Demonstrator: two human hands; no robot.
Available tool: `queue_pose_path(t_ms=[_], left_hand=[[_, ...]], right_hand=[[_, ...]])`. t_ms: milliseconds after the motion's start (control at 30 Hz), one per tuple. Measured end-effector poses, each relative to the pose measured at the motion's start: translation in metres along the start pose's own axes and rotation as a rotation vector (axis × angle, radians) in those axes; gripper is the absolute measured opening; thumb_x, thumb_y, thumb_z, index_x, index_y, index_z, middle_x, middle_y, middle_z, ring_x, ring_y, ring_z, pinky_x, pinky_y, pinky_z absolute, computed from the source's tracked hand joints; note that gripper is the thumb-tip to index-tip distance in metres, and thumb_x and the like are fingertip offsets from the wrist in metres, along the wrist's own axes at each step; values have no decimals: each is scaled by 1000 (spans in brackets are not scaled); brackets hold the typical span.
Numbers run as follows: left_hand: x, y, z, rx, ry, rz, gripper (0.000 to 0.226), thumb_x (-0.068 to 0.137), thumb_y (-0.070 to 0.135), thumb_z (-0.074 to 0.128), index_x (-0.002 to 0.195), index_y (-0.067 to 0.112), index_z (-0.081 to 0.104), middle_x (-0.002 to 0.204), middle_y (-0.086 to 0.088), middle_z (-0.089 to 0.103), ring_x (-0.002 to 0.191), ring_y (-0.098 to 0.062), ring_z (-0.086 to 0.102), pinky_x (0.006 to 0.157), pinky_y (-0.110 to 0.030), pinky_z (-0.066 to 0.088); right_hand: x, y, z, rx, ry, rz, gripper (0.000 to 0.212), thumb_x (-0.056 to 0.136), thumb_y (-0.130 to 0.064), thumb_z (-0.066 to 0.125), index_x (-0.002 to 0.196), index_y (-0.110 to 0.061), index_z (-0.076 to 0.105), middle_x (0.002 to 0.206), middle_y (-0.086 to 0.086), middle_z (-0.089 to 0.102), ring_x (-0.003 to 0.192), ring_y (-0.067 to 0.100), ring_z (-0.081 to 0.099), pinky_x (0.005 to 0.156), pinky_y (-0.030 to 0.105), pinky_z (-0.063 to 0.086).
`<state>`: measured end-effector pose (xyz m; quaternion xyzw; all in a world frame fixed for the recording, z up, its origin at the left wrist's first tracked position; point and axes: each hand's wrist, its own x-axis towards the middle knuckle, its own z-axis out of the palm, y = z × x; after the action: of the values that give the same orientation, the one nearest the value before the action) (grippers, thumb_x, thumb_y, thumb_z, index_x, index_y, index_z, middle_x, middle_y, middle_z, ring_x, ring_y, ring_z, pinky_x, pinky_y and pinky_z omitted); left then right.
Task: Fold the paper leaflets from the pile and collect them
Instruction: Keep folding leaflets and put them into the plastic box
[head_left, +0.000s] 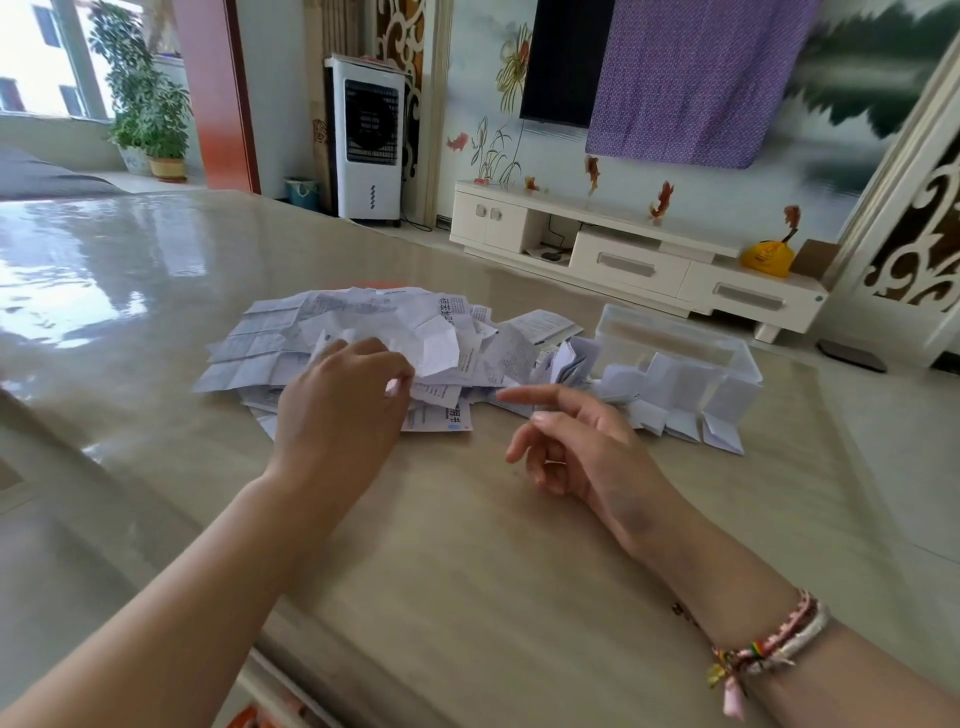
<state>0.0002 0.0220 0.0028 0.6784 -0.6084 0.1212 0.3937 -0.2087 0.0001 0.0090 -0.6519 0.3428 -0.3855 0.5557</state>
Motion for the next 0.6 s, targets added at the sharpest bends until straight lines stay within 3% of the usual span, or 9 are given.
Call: queue_pose_path(t_ms=[200, 333, 433, 500, 600], left_hand=[[-7, 2, -17, -370, 66, -152, 9, 87, 20, 66, 84, 28, 70, 75, 20, 68, 66, -7, 67, 65, -29, 51], [-7, 1, -22, -632, 47, -170, 10, 85, 8, 68, 82, 18, 71, 80, 12, 72, 73, 3, 67, 69, -9, 47], [-11, 6, -30, -883, -61, -157, 16, 85, -3, 65, 84, 12, 71, 90, 3, 75, 89, -5, 69, 84, -16, 52], [-13, 10, -35, -989, -149, -140, 18, 85, -6, 63, 82, 11, 69, 95, 1, 75, 94, -9, 70, 83, -18, 52], [-16, 13, -39, -1078, -236, -110, 15, 83, -11, 62, 80, 4, 66, 97, -2, 75, 94, -11, 70, 81, -17, 52]], right_hand=[[-2, 2, 6, -154, 35, -75, 28, 97, -2, 48, 119, -17, 58, 78, 3, 70, 57, 15, 55, 49, 21, 39], [-2, 3, 7, -158, 64, -107, 45, 94, -4, 55, 132, -24, 43, 92, 7, 71, 64, 18, 63, 55, 23, 46], [-2, 2, 3, -122, 90, -115, 62, 92, -4, 59, 140, -31, 30, 101, 9, 70, 70, 22, 67, 58, 27, 49], [-2, 1, 0, -101, 89, -119, 68, 91, -2, 60, 141, -35, 28, 106, 9, 68, 77, 25, 70, 60, 30, 52], [-3, 1, -2, -124, 69, -138, 55, 89, 1, 62, 131, -31, 45, 117, 9, 59, 90, 26, 69, 65, 29, 55]])
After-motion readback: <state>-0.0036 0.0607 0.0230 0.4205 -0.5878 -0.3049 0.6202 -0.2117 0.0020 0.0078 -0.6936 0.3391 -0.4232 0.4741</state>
